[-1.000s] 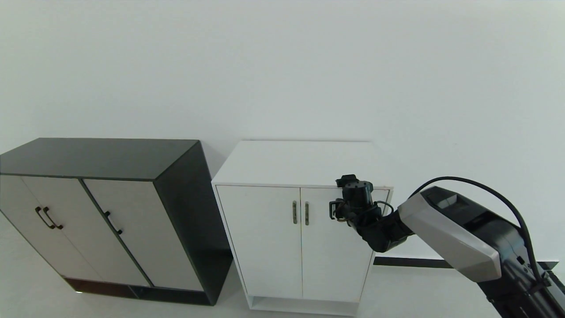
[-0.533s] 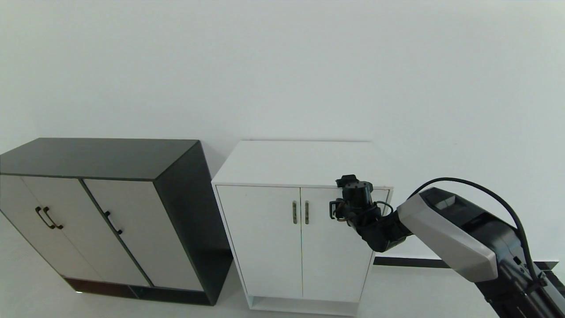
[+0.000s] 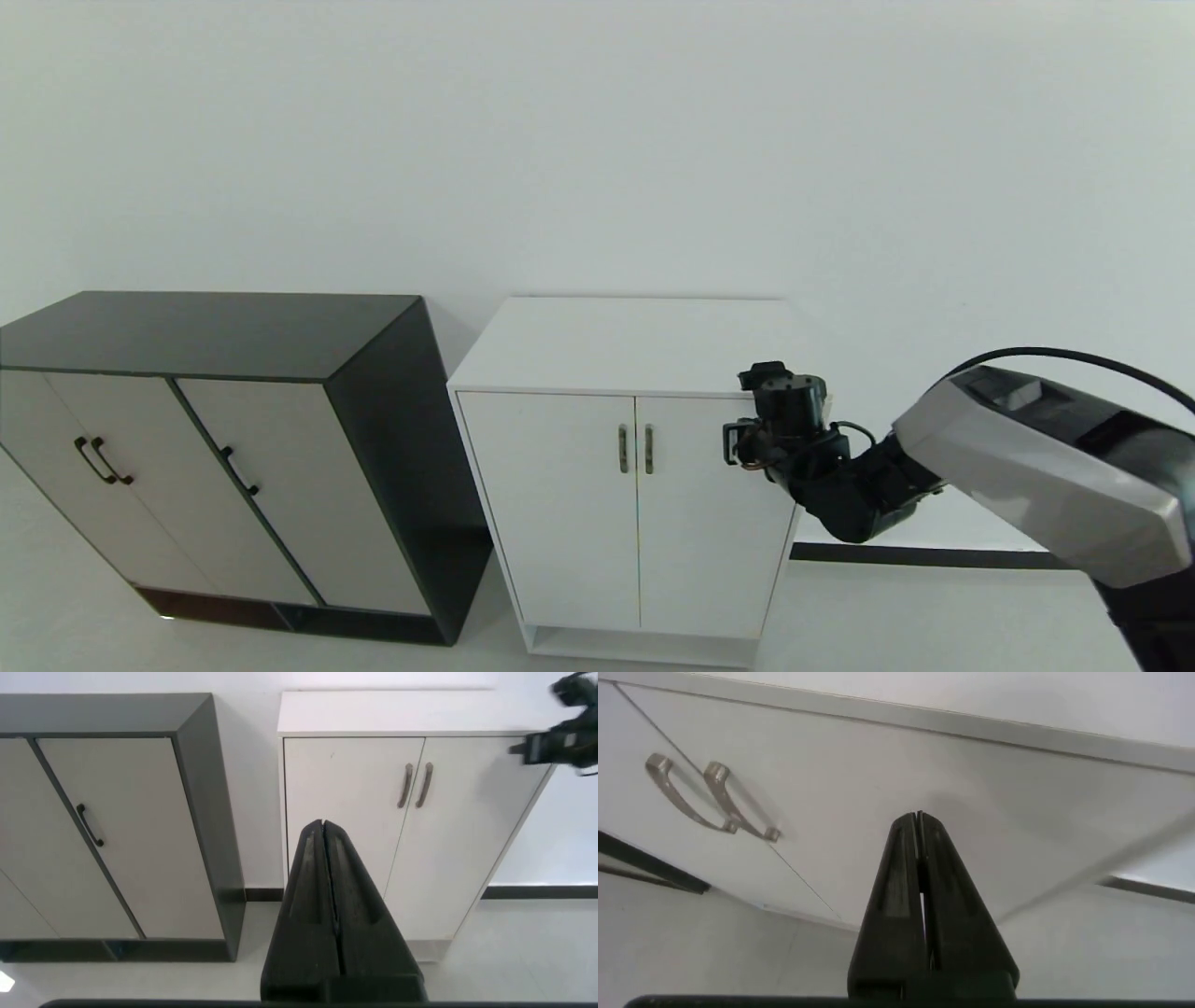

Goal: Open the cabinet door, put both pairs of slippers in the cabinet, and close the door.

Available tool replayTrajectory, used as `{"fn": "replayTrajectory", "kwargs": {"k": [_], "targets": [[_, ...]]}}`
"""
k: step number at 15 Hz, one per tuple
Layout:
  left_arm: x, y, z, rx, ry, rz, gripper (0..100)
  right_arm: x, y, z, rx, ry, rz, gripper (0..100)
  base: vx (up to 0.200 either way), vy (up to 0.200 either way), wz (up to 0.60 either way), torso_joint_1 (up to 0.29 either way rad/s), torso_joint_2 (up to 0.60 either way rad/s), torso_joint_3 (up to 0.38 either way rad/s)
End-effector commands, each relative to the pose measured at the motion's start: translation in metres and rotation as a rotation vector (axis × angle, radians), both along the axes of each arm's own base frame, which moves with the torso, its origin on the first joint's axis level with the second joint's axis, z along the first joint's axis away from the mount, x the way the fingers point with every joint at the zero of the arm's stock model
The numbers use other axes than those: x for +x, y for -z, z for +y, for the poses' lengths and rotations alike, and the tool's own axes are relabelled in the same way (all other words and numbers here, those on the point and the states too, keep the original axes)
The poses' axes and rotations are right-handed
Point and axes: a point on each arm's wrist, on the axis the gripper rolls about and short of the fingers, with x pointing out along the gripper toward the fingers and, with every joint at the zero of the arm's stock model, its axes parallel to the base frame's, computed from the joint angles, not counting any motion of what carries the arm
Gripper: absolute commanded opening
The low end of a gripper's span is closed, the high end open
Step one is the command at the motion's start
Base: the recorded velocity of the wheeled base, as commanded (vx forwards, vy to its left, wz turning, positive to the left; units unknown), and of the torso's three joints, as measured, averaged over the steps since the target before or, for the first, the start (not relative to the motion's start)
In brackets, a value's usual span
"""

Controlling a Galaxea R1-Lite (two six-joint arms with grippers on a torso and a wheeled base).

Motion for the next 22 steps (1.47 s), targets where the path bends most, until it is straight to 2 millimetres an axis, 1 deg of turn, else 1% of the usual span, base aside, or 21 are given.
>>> {"fn": "replayTrajectory", "kwargs": {"k": [1, 4, 6, 7, 10, 11, 12, 13, 14, 16, 17, 18, 19, 20, 22], "targets": [[0.000, 0.000, 0.000, 0.000, 0.000, 0.001, 0, -0.063, -0.051, -0.032, 0.023, 0.023, -0.062, 0, 0.000, 0.000, 0.00, 0.000, 0.00, 0.000], [0.000, 0.000, 0.000, 0.000, 0.000, 0.001, 0, -0.142, -0.065, -0.089, 0.024, 0.073, -0.073, 0, 0.000, 0.000, 0.00, 0.000, 0.00, 0.000], [0.000, 0.000, 0.000, 0.000, 0.000, 0.001, 0, -0.181, -0.069, -0.117, 0.017, 0.109, -0.058, 0, 0.000, 0.000, 0.00, 0.000, 0.00, 0.000], [0.000, 0.000, 0.000, 0.000, 0.000, 0.001, 0, -0.211, -0.070, -0.133, 0.013, 0.118, -0.051, 0, 0.000, 0.000, 0.00, 0.000, 0.00, 0.000], [0.000, 0.000, 0.000, 0.000, 0.000, 0.001, 0, -0.274, -0.069, -0.160, 0.015, 0.123, -0.068, 0, 0.000, 0.000, 0.00, 0.000, 0.00, 0.000], [0.000, 0.000, 0.000, 0.000, 0.000, 0.001, 0, -0.280, -0.073, -0.164, 0.025, 0.141, -0.080, 0, 0.000, 0.000, 0.00, 0.000, 0.00, 0.000], [0.000, 0.000, 0.000, 0.000, 0.000, 0.001, 0, -0.302, -0.076, -0.177, 0.014, 0.181, -0.065, 0, 0.000, 0.000, 0.00, 0.000, 0.00, 0.000], [0.000, 0.000, 0.000, 0.000, 0.000, 0.001, 0, -0.320, -0.077, -0.183, 0.014, 0.159, -0.063, 0, 0.000, 0.000, 0.00, 0.000, 0.00, 0.000], [0.000, 0.000, 0.000, 0.000, 0.000, 0.001, 0, -0.342, -0.077, -0.191, 0.022, 0.120, -0.080, 0, 0.000, 0.000, 0.00, 0.000, 0.00, 0.000], [0.000, 0.000, 0.000, 0.000, 0.000, 0.001, 0, -0.381, -0.067, -0.204, 0.036, 0.031, -0.114, 0, 0.000, 0.000, 0.00, 0.000, 0.00, 0.000], [0.000, 0.000, 0.000, 0.000, 0.000, 0.001, 0, -0.398, -0.063, -0.208, 0.067, -0.028, -0.147, 0, 0.000, 0.000, 0.00, 0.000, 0.00, 0.000], [0.000, 0.000, 0.000, 0.000, 0.000, 0.001, 0, -0.411, -0.058, -0.212, 0.080, -0.062, -0.155, 0, 0.000, 0.000, 0.00, 0.000, 0.00, 0.000], [0.000, 0.000, 0.000, 0.000, 0.000, 0.001, 0, -0.419, -0.051, -0.214, 0.080, -0.054, -0.148, 0, 0.000, 0.000, 0.00, 0.000, 0.00, 0.000], [0.000, 0.000, 0.000, 0.000, 0.000, 0.001, 0, -0.422, -0.044, -0.214, 0.084, -0.061, -0.141, 0, 0.000, 0.000, 0.00, 0.000, 0.00, 0.000], [0.000, 0.000, 0.000, 0.000, 0.000, 0.001, 0, -0.422, -0.041, -0.213, 0.088, -0.083, -0.131, 0, 0.000, 0.000, 0.00, 0.000, 0.00, 0.000]]}}
